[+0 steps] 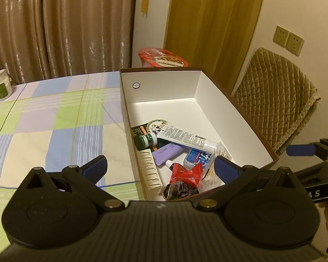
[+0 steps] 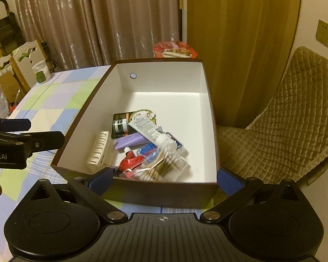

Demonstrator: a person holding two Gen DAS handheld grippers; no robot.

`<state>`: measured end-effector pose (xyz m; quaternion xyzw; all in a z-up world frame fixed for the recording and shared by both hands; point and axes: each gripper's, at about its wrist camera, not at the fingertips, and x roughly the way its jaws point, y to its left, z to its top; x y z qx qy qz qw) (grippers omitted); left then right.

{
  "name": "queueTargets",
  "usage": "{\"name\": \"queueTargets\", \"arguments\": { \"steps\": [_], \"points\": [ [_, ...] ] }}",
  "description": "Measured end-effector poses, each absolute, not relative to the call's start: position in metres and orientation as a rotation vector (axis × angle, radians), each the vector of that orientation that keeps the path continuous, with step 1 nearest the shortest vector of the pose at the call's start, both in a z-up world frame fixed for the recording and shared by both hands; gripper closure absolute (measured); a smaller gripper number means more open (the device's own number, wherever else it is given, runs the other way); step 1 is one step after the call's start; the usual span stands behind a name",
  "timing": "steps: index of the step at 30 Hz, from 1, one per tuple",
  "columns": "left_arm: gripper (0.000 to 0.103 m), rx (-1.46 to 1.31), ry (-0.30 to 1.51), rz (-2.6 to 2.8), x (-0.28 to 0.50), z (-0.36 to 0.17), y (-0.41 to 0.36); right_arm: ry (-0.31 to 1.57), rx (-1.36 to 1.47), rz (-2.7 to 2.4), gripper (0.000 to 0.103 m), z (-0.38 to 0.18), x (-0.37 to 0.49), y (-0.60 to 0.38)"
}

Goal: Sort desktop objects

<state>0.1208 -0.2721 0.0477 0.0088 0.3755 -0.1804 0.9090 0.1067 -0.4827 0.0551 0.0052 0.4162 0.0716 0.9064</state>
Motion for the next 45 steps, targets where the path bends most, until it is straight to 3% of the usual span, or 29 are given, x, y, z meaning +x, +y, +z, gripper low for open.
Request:
{"name": "queueTargets", "arguments": {
  "steps": [45],
  "points": [
    [0.001,0.001,0.912,-0.227,0.071,0.041,-0.282,0.963,0.011,0.054,0.000,0.061,0.067,-0.490]
  ]
}}
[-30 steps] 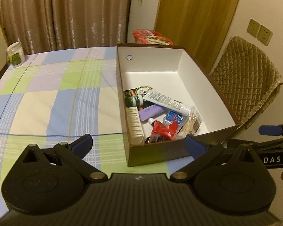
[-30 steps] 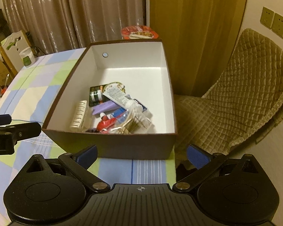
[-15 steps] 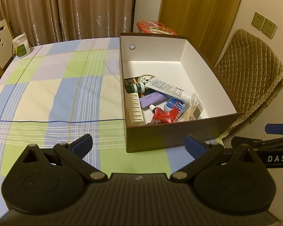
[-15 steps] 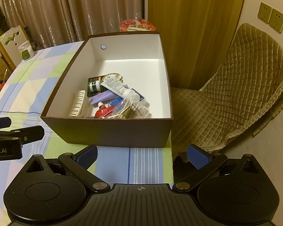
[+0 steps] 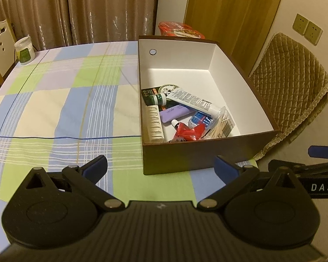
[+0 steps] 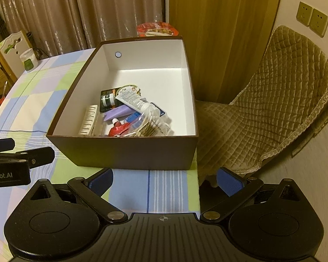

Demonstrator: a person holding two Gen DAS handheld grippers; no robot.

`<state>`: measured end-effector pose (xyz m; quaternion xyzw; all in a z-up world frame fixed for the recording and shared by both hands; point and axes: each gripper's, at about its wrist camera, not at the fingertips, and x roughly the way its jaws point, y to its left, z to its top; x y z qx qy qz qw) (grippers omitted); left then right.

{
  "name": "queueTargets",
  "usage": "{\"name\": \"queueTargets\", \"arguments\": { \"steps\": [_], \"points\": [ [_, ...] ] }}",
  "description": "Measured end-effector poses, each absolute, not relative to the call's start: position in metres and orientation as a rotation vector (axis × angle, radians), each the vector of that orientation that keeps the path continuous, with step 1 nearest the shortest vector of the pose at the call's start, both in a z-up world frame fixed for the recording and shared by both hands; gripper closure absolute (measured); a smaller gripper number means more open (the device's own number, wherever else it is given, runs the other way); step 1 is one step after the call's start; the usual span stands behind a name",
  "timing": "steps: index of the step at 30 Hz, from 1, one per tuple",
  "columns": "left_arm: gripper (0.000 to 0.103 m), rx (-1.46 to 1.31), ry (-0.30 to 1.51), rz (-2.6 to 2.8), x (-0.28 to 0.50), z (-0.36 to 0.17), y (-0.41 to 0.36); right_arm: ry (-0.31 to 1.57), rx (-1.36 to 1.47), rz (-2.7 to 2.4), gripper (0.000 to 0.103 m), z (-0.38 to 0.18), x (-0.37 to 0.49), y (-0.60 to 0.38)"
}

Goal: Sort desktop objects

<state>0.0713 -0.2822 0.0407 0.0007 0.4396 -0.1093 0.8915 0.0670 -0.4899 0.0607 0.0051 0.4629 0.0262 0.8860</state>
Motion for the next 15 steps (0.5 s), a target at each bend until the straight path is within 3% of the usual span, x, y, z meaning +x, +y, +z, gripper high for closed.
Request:
{"name": "queueTargets", "arguments": {
  "steps": [15],
  "points": [
    [0.001,0.005,0.918,-0.240,0.075,0.039,-0.289,0.992,-0.030,0.074,0.000,0.057,0.079,-0.488]
  ]
}}
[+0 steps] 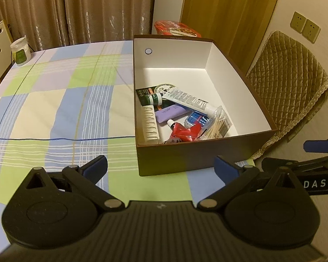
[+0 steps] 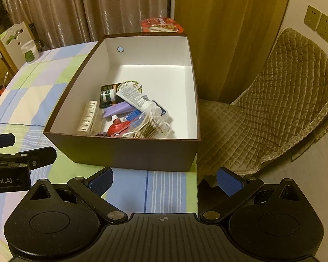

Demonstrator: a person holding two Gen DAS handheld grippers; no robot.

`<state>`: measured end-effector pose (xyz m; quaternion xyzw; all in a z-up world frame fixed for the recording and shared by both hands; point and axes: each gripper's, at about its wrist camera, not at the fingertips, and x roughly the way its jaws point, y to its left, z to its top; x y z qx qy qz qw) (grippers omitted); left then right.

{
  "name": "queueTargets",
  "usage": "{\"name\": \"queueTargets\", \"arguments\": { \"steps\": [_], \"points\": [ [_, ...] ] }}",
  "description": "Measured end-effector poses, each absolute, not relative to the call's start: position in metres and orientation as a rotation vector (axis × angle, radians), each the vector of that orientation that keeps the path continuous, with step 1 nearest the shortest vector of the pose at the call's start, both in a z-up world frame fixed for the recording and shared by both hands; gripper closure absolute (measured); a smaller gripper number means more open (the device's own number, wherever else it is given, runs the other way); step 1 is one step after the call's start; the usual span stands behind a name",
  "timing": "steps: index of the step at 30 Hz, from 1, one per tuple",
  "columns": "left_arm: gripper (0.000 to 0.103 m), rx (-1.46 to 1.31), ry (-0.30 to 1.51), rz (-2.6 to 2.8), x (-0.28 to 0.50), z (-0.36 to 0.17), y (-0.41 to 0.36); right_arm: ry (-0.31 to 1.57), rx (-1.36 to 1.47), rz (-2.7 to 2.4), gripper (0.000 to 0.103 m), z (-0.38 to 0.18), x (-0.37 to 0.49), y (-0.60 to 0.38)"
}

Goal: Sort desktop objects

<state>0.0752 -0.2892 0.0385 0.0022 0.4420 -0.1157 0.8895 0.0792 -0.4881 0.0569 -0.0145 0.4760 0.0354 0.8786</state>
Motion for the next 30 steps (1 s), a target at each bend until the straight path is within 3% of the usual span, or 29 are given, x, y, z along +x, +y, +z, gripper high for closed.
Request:
{"name": "queueTargets", "arguments": {
  "steps": [30],
  "points": [
    [0.001,0.013,0.927,-0.240,0.0848,0.0308,-0.2986,1.001,-0.038,0.086,0.000,0.0525,0.0876,-0.4889]
  ]
}}
